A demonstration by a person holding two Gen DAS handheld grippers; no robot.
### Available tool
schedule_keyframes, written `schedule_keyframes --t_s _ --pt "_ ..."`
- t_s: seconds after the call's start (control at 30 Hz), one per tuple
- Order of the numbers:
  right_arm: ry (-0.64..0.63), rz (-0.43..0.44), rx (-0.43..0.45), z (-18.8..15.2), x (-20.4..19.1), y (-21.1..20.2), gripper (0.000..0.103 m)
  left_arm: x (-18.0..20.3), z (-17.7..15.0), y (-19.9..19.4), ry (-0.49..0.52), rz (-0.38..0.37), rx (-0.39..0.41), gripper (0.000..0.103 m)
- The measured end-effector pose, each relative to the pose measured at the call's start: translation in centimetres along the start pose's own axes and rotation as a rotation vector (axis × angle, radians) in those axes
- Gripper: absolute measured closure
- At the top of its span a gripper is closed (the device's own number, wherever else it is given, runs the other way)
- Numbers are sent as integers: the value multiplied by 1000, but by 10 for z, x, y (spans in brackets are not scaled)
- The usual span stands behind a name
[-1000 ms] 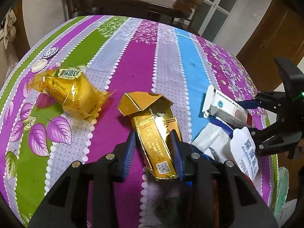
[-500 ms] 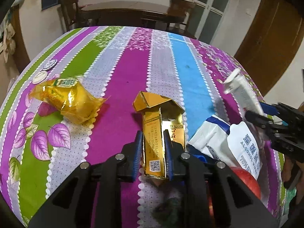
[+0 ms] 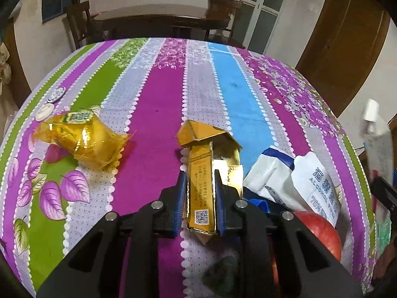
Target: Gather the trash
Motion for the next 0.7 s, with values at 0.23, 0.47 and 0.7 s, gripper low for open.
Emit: schedule_keyframes --t_s 0.23,0.47,0.7 --pt "99 -39 114 -49 -10 -50 51 8 -18 -37 17 37 109 83" --pt "116 -68 184 -88 -29 -87 51 1 -46 -72 -17 88 215 83" --pt "143 -122 246 -117 -33 -132 51 42 -80 -129 36 40 337 84"
Point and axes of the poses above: each gripper's, at about its wrist camera, not at the fingertips, and y roughly the way its jaws point, x to its right, z to its top, the point moved 1 cm from there along y, roughly the way its jaws point, and after that the axes turned 10 degrees about -x, right-handed, at the moved point
